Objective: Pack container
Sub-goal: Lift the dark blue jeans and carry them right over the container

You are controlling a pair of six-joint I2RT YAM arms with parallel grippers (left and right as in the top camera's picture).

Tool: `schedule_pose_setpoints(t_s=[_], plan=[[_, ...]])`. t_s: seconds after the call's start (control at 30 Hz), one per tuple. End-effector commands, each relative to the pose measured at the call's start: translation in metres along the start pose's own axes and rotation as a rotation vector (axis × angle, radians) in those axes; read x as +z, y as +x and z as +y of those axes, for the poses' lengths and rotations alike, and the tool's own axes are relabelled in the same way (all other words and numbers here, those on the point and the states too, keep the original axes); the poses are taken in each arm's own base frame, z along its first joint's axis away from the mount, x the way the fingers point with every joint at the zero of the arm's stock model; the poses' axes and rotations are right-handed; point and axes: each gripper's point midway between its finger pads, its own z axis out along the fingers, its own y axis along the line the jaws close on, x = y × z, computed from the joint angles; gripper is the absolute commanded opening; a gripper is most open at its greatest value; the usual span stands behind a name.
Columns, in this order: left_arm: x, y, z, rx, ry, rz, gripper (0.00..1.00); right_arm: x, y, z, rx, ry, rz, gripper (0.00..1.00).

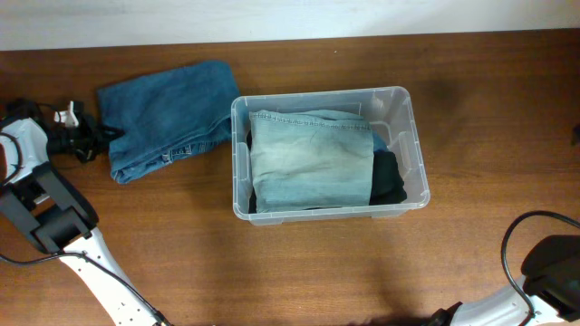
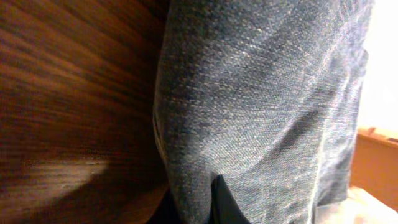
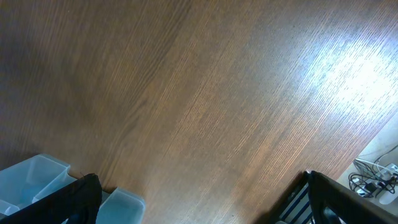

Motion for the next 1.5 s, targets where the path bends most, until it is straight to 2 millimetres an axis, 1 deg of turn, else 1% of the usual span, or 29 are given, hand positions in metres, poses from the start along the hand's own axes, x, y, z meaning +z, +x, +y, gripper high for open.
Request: schedule_pose_setpoints(t_s=[0.0, 0.07, 0.1, 0.13, 0.27, 0.3, 0.33, 0.4, 0.5, 0.57, 0.6, 0.67, 0.77, 0.8, 0.83, 0.9, 0.93, 1.1, 1.13, 1.3, 1.37, 1.47], plan=[[0.002, -0.003, 0.018, -0.055, 0.054, 0.008, 0.01, -0.008, 0.002, -0.002, 0.000, -0.003, -0.016, 0.98], [-0.022, -0.015, -0.005, -0.029, 0.130, -0.036, 0.01, -0.008, 0.002, -0.003, 0.000, -0.003, -0.016, 0.98], [-0.038, -0.022, -0.019, -0.008, 0.159, -0.062, 0.01, -0.008, 0.002, -0.002, 0.000, -0.003, -0.016, 0.99], [-0.048, -0.026, -0.027, 0.004, 0.169, -0.077, 0.01, -0.008, 0.002, -0.002, 0.000, -0.003, -0.016, 0.98], [-0.098, -0.036, -0.075, 0.089, 0.184, -0.155, 0.01, -0.008, 0.002, -0.003, 0.000, -0.003, -0.016, 0.98], [-0.112, -0.036, -0.091, 0.123, 0.183, -0.179, 0.01, -0.007, 0.002, -0.002, 0.000, -0.003, -0.016, 0.98], [-0.120, -0.036, -0.100, 0.142, 0.183, -0.193, 0.01, -0.008, 0.002, -0.002, 0.000, -0.003, -0.016, 0.98], [-0.149, -0.033, -0.133, 0.215, 0.182, -0.248, 0.01, -0.008, 0.002, -0.002, 0.000, -0.003, -0.016, 0.98], [-0.177, -0.024, -0.171, 0.258, 0.189, -0.304, 0.01, -0.008, 0.002, -0.003, 0.000, -0.003, -0.016, 0.98], [-0.193, -0.014, -0.201, 0.297, 0.205, -0.334, 0.01, -0.008, 0.002, -0.002, 0.000, -0.003, -0.016, 0.98], [-0.201, -0.005, -0.220, 0.333, 0.227, -0.346, 0.01, -0.008, 0.002, -0.002, 0.000, -0.003, -0.016, 0.98], [-0.210, 0.009, -0.249, 0.368, 0.262, -0.351, 0.01, -0.008, 0.002, -0.002, 0.000, -0.003, -0.016, 0.98], [-0.217, 0.035, -0.290, 0.436, 0.294, -0.345, 0.01, -0.008, 0.002, -0.003, 0.000, -0.003, -0.016, 0.98], [-0.218, 0.047, -0.307, 0.472, 0.302, -0.343, 0.01, -0.008, 0.002, -0.002, 0.000, -0.003, -0.016, 0.98], [-0.218, 0.056, -0.318, 0.498, 0.308, -0.339, 0.01, -0.007, 0.002, -0.002, 0.000, -0.003, -0.016, 0.98], [-0.218, 0.081, -0.350, 0.568, 0.327, -0.329, 0.01, -0.008, 0.002, -0.002, 0.000, -0.003, -0.016, 0.98], [-0.218, 0.092, -0.362, 0.593, 0.334, -0.325, 0.01, -0.008, 0.002, -0.002, 0.000, -0.003, -0.016, 0.98], [-0.223, 0.161, -0.435, 0.763, 0.408, -0.310, 0.01, -0.008, 0.002, -0.003, 0.000, -0.003, -0.016, 0.98], [-0.223, 0.174, -0.447, 0.782, 0.414, -0.312, 0.01, -0.008, 0.002, -0.002, 0.000, -0.003, -0.016, 0.98], [-0.223, 0.235, -0.487, 0.877, 0.416, -0.319, 0.01, -0.007, 0.002, -0.002, 0.000, -0.003, -0.016, 0.98], [-0.219, 0.260, -0.500, 0.894, 0.435, -0.294, 0.01, -0.008, 0.002, -0.002, 0.000, -0.003, -0.016, 0.98], [-0.205, 0.295, -0.516, 0.884, 0.463, -0.226, 0.01, -0.008, 0.002, -0.002, 0.000, -0.003, -0.016, 0.98]])
